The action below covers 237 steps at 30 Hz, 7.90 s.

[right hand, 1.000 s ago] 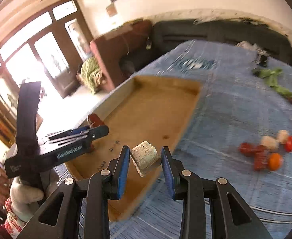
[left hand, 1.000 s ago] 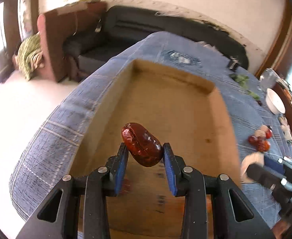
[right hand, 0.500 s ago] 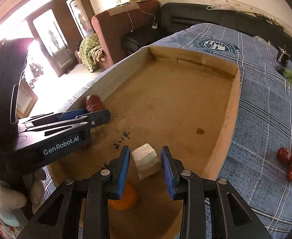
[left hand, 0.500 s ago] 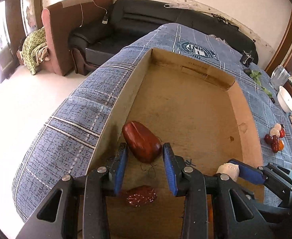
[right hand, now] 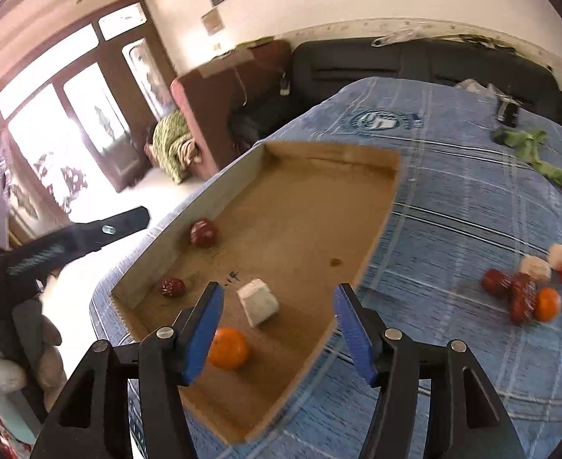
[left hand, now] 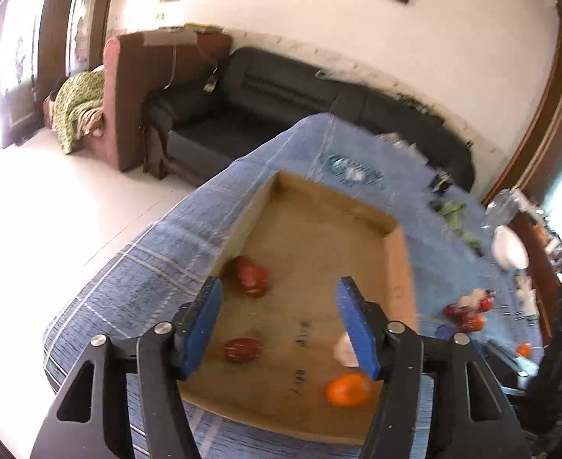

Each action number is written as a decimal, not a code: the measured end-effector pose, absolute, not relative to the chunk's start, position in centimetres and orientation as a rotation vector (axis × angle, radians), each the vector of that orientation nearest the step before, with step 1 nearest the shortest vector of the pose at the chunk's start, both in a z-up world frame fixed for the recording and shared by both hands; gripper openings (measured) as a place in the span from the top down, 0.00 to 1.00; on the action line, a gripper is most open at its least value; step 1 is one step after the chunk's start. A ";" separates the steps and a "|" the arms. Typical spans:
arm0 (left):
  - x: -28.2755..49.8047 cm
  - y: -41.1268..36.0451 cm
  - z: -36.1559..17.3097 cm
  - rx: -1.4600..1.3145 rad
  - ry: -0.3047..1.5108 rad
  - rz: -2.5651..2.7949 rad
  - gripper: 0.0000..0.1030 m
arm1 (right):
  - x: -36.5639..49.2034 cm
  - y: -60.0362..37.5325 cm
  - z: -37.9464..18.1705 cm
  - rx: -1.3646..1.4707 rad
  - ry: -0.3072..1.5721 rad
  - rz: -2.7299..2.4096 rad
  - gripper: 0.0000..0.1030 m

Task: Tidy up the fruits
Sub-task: 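Carry the date and cube into the box and release both, then grasp a red date with the left tool while the right tool grasps a tangerine, then carry the date and tangerine into the box and release both, then grasp a red date with the left tool while the right tool grasps a tangerine, then carry the date and tangerine into the box and release both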

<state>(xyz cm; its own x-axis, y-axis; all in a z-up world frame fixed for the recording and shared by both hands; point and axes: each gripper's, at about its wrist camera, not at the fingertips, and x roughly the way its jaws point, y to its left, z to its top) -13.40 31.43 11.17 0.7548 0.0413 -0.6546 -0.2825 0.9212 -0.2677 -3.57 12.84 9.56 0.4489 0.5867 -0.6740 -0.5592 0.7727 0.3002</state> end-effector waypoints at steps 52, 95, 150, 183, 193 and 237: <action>0.7 2.9 3.3 0.089 0.858 -0.364 0.65 | -0.2 -23.1 4.9 0.256 0.833 -0.180 0.63; -6.0 9.0 8.8 -0.010 0.761 -0.326 0.72 | -2.1 -20.4 7.5 0.279 0.712 -0.019 0.64; -8.2 29.7 12.7 -0.332 0.761 -0.004 0.41 | 0.9 7.8 11.1 0.122 0.837 0.583 0.39; 2.6 10.8 2.1 -0.299 1.012 -0.245 0.49 | 5.2 -6.1 3.7 0.108 0.924 0.304 0.68; 2.8 7.6 1.4 -0.110 0.955 -0.249 0.70 | 4.7 -10.3 3.7 0.217 0.926 0.209 0.68; 5.1 35.3 3.4 -0.338 1.050 0.139 0.69 | 6.5 19.3 7.0 -0.131 0.943 0.611 0.67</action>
